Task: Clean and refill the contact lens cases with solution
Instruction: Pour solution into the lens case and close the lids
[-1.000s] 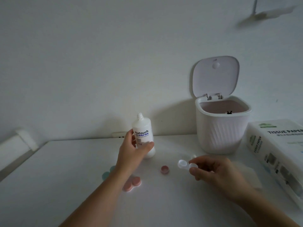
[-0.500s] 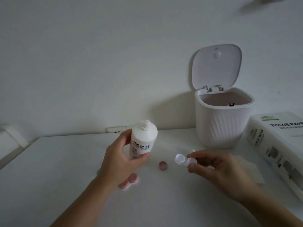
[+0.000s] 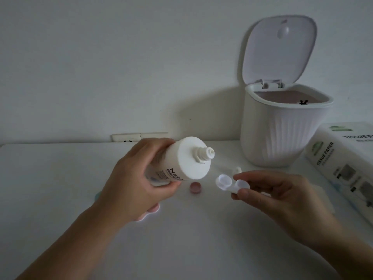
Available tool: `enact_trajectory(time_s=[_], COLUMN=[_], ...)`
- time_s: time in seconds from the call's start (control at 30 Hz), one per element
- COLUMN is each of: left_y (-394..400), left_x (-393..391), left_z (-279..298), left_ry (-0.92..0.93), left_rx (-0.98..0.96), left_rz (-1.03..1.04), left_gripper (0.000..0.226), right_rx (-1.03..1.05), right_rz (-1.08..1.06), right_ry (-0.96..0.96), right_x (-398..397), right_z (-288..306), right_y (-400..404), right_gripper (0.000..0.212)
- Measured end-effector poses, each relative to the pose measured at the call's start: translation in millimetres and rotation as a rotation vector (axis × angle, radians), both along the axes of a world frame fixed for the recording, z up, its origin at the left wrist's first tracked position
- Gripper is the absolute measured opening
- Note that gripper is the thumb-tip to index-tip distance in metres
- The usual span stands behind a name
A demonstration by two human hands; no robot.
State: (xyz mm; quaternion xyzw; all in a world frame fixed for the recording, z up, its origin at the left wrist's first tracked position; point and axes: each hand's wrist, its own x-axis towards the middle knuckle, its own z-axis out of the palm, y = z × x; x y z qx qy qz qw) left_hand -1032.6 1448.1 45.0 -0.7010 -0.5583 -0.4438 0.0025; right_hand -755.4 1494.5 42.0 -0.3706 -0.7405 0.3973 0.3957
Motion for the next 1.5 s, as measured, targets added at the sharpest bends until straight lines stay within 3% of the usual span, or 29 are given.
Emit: enact_trajectory(time_s=[0.07,0.37,0.8,1.2,1.5], left_y=[2.0,6.4,15.0,20.4,25.2], left_x=[-3.3,-10.4,-16.2,-22.0,-14.5], left_z=[-2.3,-10.7,-14.1,-12.5,-13.5], left_ry=[0.092,0.146,0.254,0.351,0.391], left_rx=[0.032,0.038,0.081,0.137,0.164], left_rz=[0.027,0.023,0.052,0.031,0.036], left_gripper=[0.068,0.075,0.078,0.077,0.075], right_rx=[0.017,0.008,-0.075,0.041,-0.006], right_rz=[-0.006,-0.013,0.1,0.066,0.041], right_ry=[-0.016,-0.052,-0.018,-0.008,0.045], right_x=[-1.0,-5.1,-6.2,-4.7,-2.7], right_z=[0.7,8.4,3.7,3.6,-1.5], right_y=[-2.1,-9.0,-3.1,-4.2,-0.1], right_gripper=[0.035,0.02,0.04,0.031,0.033])
